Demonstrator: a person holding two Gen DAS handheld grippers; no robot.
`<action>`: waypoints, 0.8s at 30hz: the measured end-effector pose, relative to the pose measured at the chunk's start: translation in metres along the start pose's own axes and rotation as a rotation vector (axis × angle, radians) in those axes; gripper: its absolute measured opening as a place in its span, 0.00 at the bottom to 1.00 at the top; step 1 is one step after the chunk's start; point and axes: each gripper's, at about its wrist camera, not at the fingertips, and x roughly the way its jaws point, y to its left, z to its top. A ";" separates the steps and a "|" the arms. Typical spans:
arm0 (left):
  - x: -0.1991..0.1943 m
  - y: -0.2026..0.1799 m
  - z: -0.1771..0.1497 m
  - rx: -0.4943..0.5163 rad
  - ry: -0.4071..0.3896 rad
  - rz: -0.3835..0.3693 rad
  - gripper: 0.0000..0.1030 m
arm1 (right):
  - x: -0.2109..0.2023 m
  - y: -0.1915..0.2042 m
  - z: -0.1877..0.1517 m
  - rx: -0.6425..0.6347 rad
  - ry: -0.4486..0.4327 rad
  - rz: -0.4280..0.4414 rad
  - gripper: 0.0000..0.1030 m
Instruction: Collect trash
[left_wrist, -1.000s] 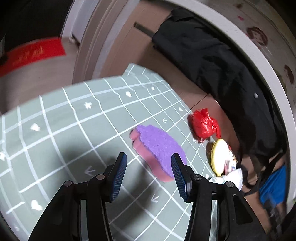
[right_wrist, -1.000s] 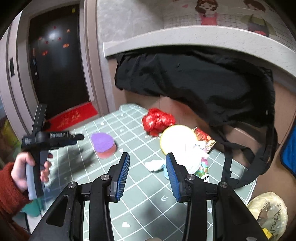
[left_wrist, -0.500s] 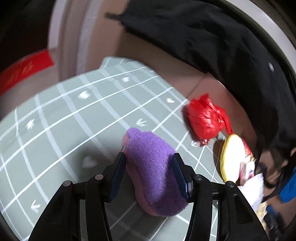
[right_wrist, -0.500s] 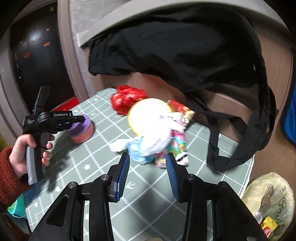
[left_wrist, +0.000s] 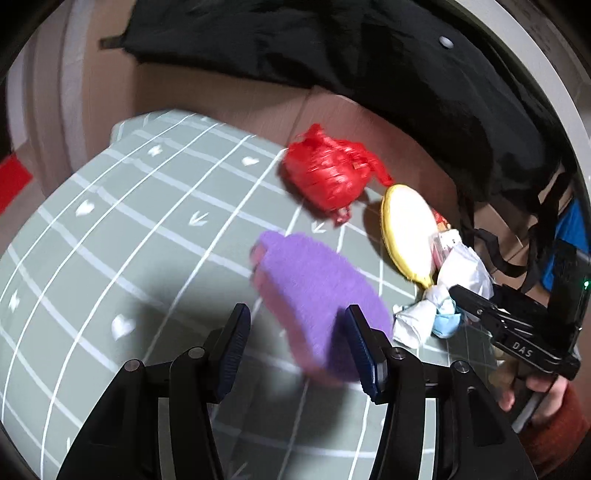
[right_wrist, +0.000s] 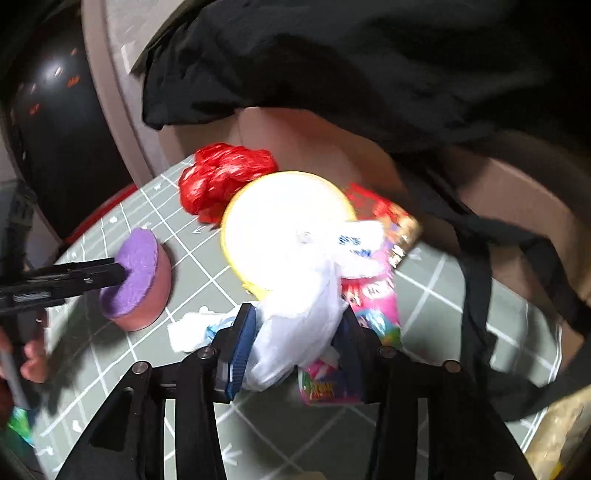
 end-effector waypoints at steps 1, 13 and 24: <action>-0.004 0.003 -0.001 -0.020 -0.001 0.003 0.53 | 0.001 0.005 0.000 -0.019 0.000 0.011 0.42; 0.014 0.010 0.009 -0.332 -0.031 -0.005 0.53 | -0.046 0.025 -0.030 -0.072 0.043 0.110 0.15; 0.018 -0.091 0.033 -0.122 -0.051 -0.097 0.53 | -0.089 -0.019 -0.073 0.000 0.027 0.074 0.15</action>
